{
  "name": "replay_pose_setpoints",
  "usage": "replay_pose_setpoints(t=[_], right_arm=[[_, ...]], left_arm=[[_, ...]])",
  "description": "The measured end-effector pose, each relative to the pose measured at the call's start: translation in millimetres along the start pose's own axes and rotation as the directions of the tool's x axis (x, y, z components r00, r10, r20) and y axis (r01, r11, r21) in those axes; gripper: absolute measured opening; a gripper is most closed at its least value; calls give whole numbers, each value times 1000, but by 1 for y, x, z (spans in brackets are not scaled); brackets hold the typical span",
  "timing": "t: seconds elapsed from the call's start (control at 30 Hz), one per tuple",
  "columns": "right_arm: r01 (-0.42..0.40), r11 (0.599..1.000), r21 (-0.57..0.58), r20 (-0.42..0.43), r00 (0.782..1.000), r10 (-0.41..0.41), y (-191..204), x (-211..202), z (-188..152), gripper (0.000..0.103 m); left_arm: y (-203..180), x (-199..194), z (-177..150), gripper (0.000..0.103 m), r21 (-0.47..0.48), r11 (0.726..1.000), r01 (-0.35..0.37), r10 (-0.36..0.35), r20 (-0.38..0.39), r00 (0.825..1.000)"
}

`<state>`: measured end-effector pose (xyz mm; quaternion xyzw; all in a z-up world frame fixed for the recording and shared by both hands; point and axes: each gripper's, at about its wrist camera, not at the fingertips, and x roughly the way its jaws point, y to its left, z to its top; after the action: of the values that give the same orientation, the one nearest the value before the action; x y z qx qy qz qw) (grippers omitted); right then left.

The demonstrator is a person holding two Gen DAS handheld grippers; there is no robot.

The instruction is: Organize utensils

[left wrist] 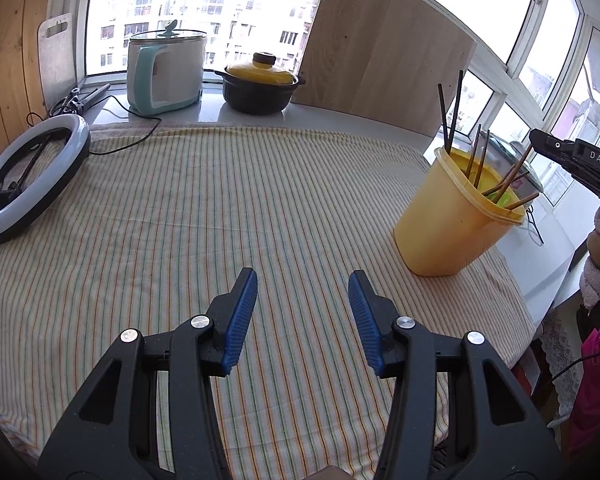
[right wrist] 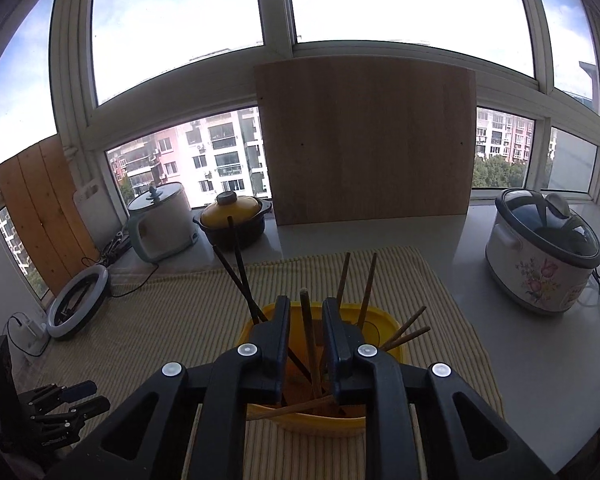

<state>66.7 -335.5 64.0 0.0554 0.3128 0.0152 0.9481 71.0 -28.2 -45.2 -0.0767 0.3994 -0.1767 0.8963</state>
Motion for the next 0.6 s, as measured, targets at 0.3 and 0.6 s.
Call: replay_pose_setpoints(t=[0.3,0.6], right_arm=[[4,1000,10,-3,1000,-4,-4,-3,-11,19],[51,998,19,9,999,-52,-5,-16,-36,27]], left_arm=[[-11,-7,0,49,25,1000,-1,0,24,1000],[-25,-19,6,49,65,998,-13,7,86,996]])
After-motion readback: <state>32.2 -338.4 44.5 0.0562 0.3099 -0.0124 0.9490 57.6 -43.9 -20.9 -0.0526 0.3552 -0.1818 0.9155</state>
